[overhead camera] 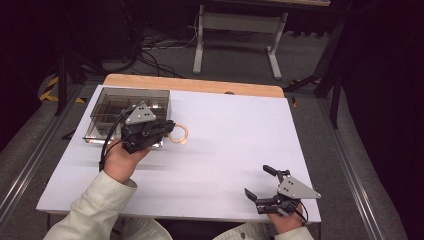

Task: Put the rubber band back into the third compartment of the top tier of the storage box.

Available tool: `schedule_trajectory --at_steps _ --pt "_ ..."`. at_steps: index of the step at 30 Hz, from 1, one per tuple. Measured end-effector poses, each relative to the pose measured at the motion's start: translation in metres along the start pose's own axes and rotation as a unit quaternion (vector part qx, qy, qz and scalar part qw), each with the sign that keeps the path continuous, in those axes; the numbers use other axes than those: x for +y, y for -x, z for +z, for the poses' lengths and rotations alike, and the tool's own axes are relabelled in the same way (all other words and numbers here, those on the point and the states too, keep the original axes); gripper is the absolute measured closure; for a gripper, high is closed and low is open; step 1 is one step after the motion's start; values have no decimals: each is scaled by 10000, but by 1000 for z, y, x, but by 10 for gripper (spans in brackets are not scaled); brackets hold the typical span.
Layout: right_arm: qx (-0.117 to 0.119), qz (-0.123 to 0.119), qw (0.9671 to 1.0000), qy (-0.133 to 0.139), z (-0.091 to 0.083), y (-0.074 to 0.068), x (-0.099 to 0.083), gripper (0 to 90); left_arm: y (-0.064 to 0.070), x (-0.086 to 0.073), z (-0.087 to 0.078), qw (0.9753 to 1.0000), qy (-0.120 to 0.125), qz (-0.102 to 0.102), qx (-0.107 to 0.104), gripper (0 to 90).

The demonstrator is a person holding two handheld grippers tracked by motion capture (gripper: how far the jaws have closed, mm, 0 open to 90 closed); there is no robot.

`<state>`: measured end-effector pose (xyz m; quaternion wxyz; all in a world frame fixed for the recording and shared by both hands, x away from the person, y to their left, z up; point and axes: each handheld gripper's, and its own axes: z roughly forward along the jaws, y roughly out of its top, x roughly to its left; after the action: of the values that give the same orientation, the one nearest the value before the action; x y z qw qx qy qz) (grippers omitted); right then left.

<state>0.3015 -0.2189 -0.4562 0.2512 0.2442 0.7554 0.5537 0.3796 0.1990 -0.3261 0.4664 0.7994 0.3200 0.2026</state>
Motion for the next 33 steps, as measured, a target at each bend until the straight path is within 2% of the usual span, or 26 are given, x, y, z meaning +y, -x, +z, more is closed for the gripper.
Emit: schedule_trajectory --at_steps 8,15,21,27,28,33 --pt "19 -4 10000 26 1 0 0 55 -14 -7 -6 9995 -184 11 247 841" --pt "34 -7 10000 17 1 0 0 55 -30 -15 -6 9985 -332 -173 395 841" --pt "16 -14 10000 19 1 0 0 55 -41 -20 -6 9977 -407 -310 451 841" --pt "36 -12 10000 12 1 0 0 55 -51 -25 -9 9968 -484 -365 521 841" --pt "38 -7 10000 9 1 0 0 55 -53 -26 -10 9967 -505 -323 556 841" --pt "38 -10 10000 11 2 0 0 55 -58 -32 -10 9955 -600 -427 590 841"
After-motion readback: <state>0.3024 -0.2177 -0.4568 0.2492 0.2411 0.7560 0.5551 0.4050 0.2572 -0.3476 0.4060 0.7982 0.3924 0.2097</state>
